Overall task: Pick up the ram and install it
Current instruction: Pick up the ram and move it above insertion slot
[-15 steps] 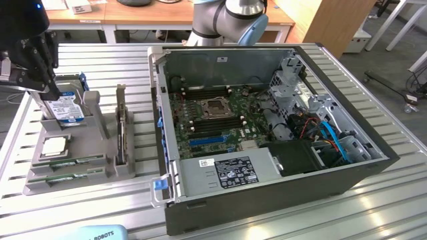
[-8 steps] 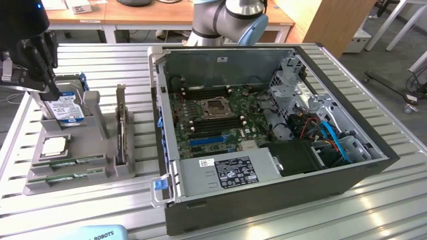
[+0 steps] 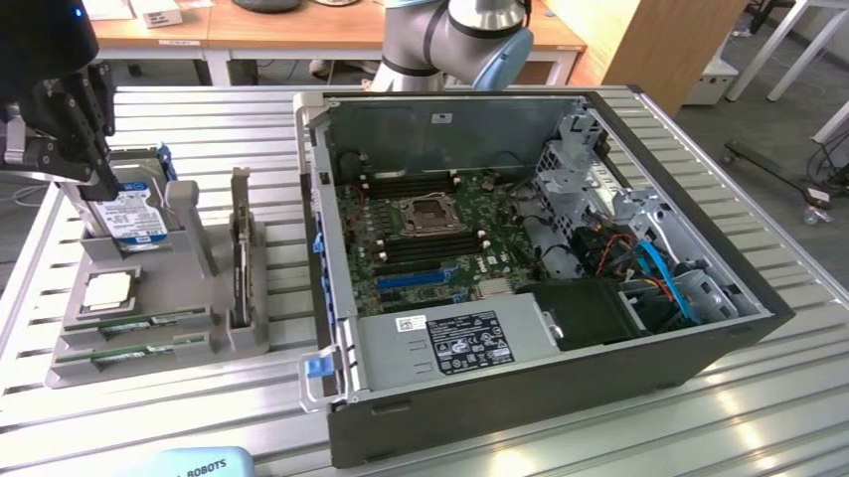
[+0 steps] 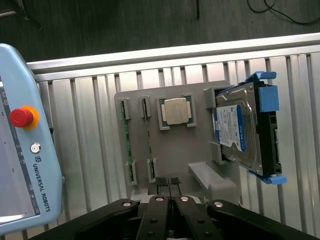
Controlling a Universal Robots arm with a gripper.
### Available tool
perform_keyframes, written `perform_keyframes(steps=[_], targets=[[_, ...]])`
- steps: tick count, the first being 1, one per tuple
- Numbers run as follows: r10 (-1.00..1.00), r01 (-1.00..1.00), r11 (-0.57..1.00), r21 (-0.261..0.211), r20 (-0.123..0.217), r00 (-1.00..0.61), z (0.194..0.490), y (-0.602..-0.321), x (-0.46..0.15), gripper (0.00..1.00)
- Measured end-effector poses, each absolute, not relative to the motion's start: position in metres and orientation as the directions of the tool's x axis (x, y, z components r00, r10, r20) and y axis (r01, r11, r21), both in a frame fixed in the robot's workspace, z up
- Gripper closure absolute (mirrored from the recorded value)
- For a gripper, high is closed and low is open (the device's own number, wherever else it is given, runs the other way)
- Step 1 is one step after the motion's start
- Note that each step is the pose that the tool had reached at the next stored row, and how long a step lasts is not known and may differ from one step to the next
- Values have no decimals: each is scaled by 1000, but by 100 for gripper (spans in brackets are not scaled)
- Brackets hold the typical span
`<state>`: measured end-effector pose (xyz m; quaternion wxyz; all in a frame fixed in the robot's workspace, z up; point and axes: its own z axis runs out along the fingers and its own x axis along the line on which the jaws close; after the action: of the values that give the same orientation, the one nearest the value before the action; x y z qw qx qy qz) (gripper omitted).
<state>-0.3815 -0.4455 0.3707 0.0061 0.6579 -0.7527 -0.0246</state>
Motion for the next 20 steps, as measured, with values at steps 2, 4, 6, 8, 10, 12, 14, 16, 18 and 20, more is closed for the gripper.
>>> perform_keyframes(steps=[2,4,6,8,10,12,14,16,18,20], targets=[[-991,-991,129,45,-23,-130,371,-446,-381,90],[-992,-991,123,45,-23,-124,370,-446,-381,90],[-993,-993,114,45,-23,-115,370,-446,-381,90],[-994,-994,104,45,-23,-105,370,-446,-381,90],[-994,-994,102,45,-23,-103,370,-446,-381,90],[-994,-994,102,45,-23,-103,370,-446,-381,90],[-994,-994,102,45,-23,-103,370,-446,-381,90],[-994,-994,102,45,-23,-103,370,-446,-381,90],[-994,-994,102,45,-23,-103,370,-446,-381,90],[-994,-994,102,45,-23,-103,370,-446,-381,90]])
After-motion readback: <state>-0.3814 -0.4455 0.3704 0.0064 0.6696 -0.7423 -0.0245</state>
